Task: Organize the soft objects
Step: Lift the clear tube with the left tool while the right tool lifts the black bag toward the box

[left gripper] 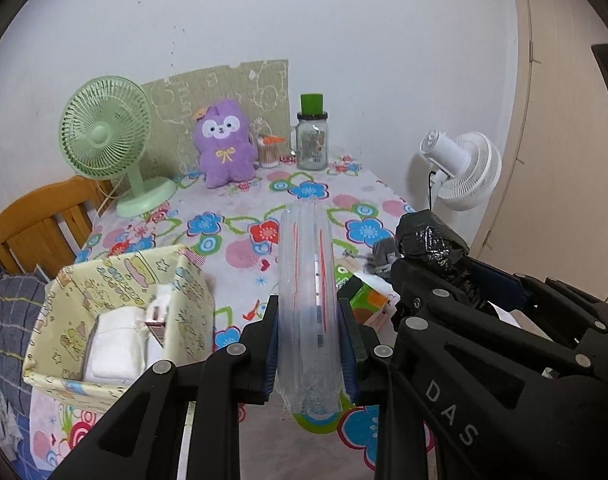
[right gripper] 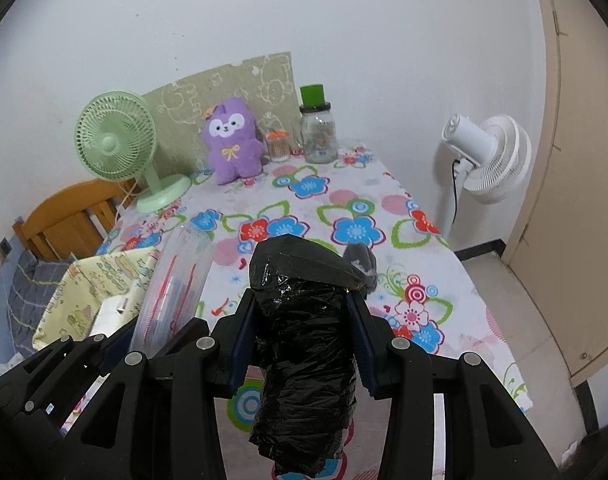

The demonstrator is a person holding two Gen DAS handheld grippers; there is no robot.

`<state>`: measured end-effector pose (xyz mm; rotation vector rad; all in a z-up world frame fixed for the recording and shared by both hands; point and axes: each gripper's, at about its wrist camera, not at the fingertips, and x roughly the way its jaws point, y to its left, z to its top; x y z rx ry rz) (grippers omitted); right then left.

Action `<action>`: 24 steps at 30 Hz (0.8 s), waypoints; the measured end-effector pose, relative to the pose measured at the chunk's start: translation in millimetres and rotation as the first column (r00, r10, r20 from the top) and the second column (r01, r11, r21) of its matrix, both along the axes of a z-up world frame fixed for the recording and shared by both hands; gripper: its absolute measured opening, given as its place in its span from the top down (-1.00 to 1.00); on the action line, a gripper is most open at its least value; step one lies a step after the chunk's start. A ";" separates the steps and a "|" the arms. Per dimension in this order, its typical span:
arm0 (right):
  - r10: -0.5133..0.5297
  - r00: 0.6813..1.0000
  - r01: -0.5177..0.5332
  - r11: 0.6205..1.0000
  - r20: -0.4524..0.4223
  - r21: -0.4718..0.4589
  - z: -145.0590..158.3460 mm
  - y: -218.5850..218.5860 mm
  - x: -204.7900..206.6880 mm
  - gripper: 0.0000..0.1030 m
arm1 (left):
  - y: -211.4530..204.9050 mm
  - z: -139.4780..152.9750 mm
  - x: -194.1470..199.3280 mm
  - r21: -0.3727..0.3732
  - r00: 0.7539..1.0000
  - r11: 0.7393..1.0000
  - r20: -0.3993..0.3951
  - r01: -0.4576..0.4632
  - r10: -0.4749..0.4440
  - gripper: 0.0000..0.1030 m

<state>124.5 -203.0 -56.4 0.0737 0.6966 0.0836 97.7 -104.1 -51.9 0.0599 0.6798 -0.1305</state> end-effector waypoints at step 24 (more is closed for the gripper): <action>0.020 0.998 -0.016 0.998 0.057 -0.058 39.2 57.4 -27.7 0.08 | 53.4 32.4 -24.1 -0.028 0.999 1.000 0.054 -0.009 0.011 0.50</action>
